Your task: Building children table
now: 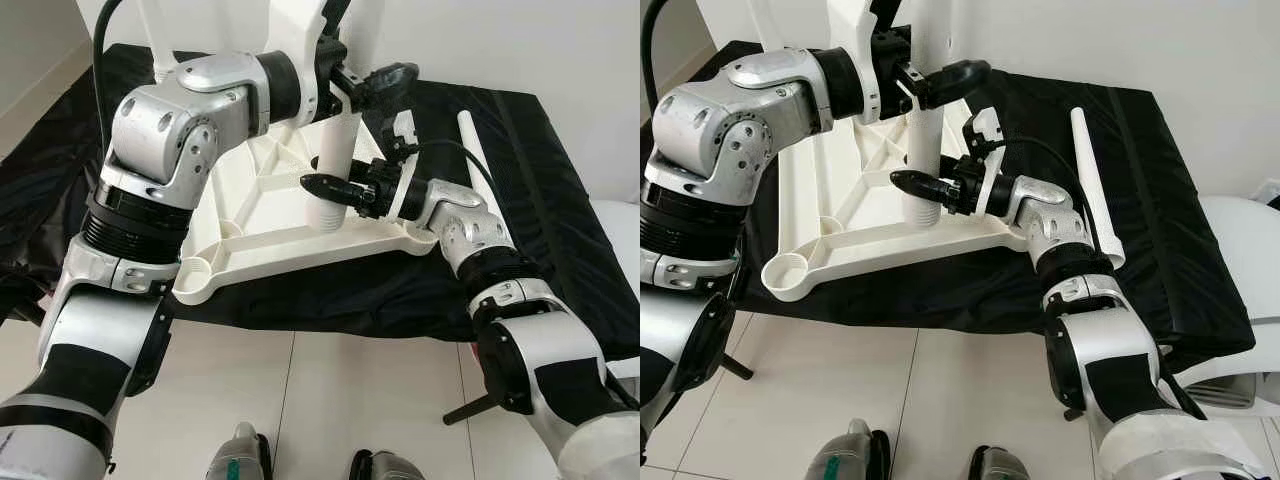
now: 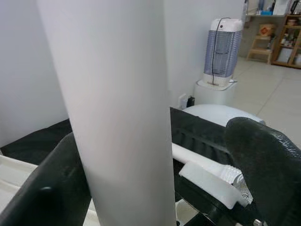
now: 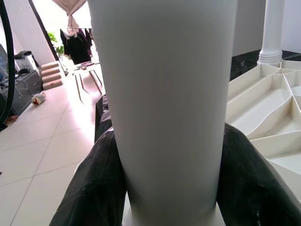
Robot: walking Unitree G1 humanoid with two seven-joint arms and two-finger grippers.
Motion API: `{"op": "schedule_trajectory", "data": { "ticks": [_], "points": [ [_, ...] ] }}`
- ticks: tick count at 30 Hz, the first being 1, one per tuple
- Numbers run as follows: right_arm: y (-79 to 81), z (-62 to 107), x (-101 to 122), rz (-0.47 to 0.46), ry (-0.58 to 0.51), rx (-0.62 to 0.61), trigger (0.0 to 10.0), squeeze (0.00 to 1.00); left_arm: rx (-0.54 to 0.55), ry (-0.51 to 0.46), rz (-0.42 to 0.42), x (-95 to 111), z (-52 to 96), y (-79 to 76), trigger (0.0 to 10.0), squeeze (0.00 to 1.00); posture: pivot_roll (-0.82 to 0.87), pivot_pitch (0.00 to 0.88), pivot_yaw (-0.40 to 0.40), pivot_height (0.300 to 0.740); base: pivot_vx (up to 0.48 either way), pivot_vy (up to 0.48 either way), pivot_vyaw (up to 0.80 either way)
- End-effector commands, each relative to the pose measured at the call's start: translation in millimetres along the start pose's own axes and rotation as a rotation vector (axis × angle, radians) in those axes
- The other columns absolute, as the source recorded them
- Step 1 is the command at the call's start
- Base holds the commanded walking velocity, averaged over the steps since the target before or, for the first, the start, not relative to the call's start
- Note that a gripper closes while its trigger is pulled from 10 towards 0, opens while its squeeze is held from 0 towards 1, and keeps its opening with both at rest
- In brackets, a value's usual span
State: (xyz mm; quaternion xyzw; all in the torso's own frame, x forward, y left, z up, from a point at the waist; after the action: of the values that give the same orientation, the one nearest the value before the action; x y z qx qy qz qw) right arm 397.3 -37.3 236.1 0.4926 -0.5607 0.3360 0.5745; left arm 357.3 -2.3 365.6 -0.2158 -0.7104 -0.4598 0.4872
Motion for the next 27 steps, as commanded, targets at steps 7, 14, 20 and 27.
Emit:
{"op": "schedule_trajectory", "data": {
  "ticks": [7, 14, 20, 27],
  "points": [
    [0.5, -3.5, 8.5, 0.035, -0.01, 0.002, 10.0, 0.0, -0.102, -0.03, -0.005, 9.2, 3.1, -6.5, 10.0, 0.0, 0.1, 0.04, -0.035, 0.74, 0.0, 0.0, 0.0],
    [-0.1, -4.8, 14.6, 0.048, -0.041, -0.003, 10.0, 0.0, -0.101, -0.031, 0.009, 14.1, 6.8, -6.2, 10.0, 0.0, 0.1, 0.033, -0.037, 0.74, 0.0, 0.0, 0.0],
    [-7.5, -1.0, 23.1, 0.056, -0.085, -0.055, 10.0, 0.0, -0.058, -0.02, 0.009, 17.8, 13.0, 5.1, 10.0, 0.0, 0.1, 0.038, -0.035, 0.74, 0.0, 0.0, 0.0],
    [-16.3, 3.8, 27.3, 0.045, -0.113, -0.117, 10.0, 0.0, 0.05, -0.008, 0.056, 7.7, 19.7, 33.2, 10.0, 0.0, 0.1, 0.042, -0.032, 0.74, 0.0, 0.0, 0.0]
  ]
}}
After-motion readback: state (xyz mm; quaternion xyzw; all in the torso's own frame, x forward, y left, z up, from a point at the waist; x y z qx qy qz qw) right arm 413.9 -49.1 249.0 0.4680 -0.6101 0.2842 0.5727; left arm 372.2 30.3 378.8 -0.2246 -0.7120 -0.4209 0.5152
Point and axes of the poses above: a point about 5 cm out from each wrist's last joint towards the gripper, its own z axis pointing back from the gripper into the wrist, its own x axis along the axis of the wrist's last joint, y = z × x, the point moved 6 cm from there along -z, pointing out of the wrist towards the gripper, and after that the axes turned 14 degrees about -z, right-handed, at the moved point
